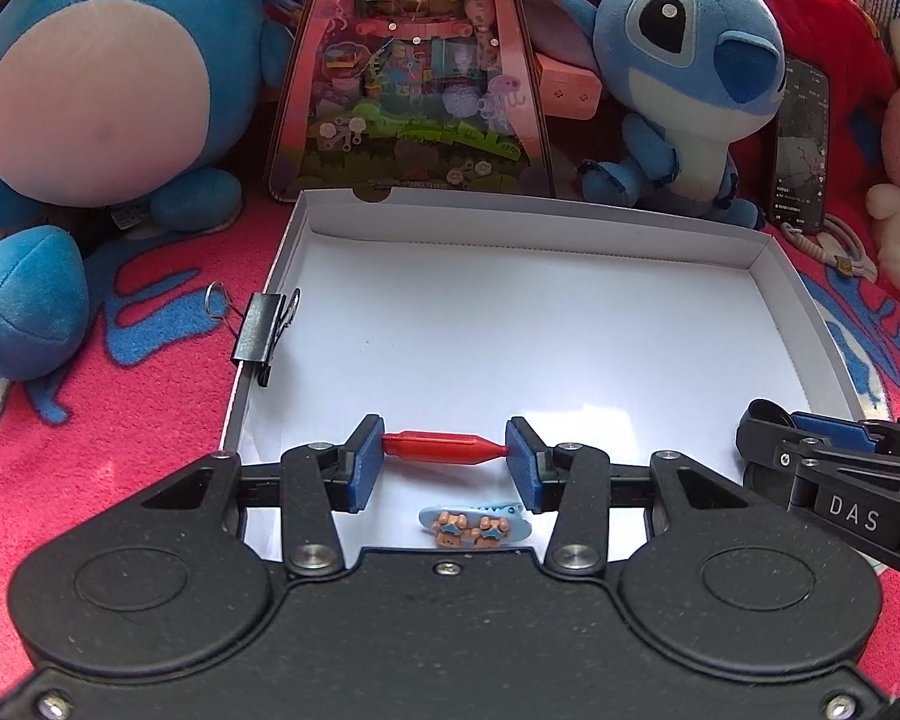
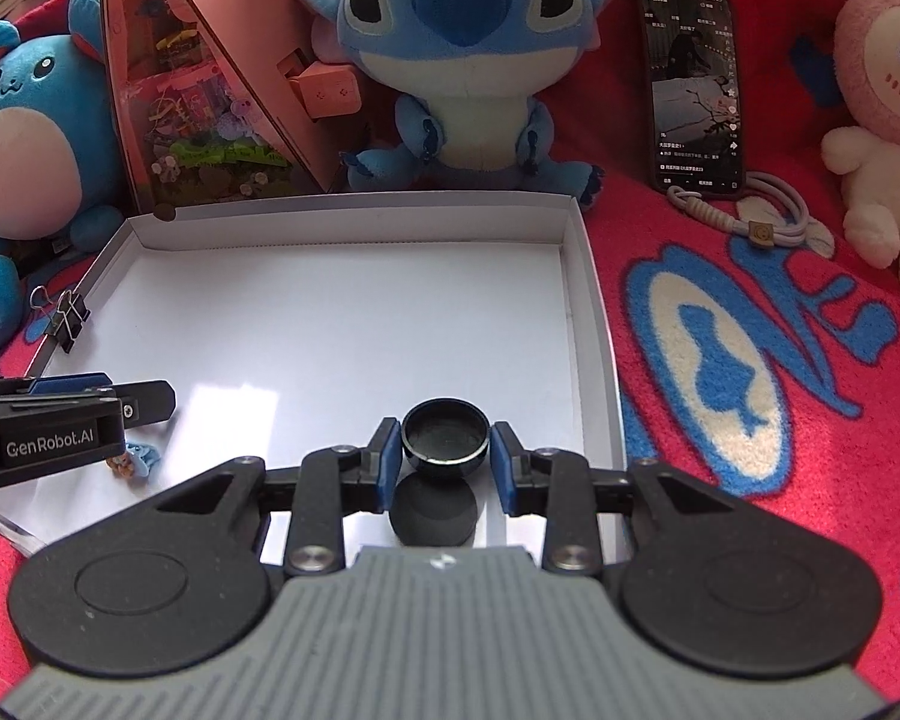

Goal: Organize rigid objects
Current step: 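Carry the red crayon and black tin into the white box with both tools, then open both tools to release the crayon and tin, then withdraw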

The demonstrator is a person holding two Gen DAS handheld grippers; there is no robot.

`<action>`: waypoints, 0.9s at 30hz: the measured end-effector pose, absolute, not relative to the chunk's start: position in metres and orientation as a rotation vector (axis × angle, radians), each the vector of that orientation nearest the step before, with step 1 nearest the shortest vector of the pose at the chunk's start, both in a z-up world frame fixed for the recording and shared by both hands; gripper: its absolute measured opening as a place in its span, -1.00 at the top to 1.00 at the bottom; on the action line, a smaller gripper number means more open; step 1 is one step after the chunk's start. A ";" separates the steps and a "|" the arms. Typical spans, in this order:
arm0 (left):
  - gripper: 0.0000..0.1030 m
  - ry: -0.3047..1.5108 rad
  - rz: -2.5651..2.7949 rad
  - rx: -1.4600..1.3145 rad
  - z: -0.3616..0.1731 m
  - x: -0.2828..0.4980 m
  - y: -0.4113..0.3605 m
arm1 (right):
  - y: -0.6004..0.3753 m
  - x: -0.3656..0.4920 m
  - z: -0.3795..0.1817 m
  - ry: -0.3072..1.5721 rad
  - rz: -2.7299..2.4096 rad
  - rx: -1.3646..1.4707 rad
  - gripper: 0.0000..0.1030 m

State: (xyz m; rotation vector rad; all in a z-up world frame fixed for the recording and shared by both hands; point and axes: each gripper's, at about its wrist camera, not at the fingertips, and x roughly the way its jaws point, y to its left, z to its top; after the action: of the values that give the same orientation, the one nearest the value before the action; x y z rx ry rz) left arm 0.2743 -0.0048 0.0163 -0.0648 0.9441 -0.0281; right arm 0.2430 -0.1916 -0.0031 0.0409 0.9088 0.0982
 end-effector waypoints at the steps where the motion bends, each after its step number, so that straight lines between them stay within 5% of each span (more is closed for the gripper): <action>1: 0.18 0.942 -0.028 -0.062 0.016 0.274 -0.005 | -0.192 0.243 -0.004 0.909 0.097 0.039 0.28; 14: 0.16 0.903 -0.030 -0.012 0.015 0.266 -0.010 | -0.193 0.237 -0.007 0.865 0.106 0.046 0.19; 17: -0.03 0.900 -0.034 -0.022 0.015 0.263 -0.009 | -0.193 0.233 -0.007 0.850 0.113 0.049 0.11; 18: -0.13 0.898 -0.035 -0.027 0.016 0.262 -0.007 | -0.193 0.231 -0.007 0.844 0.113 0.046 -0.06; 27: -0.55 0.826 -0.054 0.008 0.029 0.232 -0.004 | -0.190 0.202 0.003 0.753 0.132 0.010 -0.28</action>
State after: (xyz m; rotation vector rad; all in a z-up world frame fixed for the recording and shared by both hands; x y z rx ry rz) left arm 0.2320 -0.0041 0.0293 0.0080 0.8264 -0.0539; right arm 0.2016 -0.1902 0.0029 0.0104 0.7532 0.1325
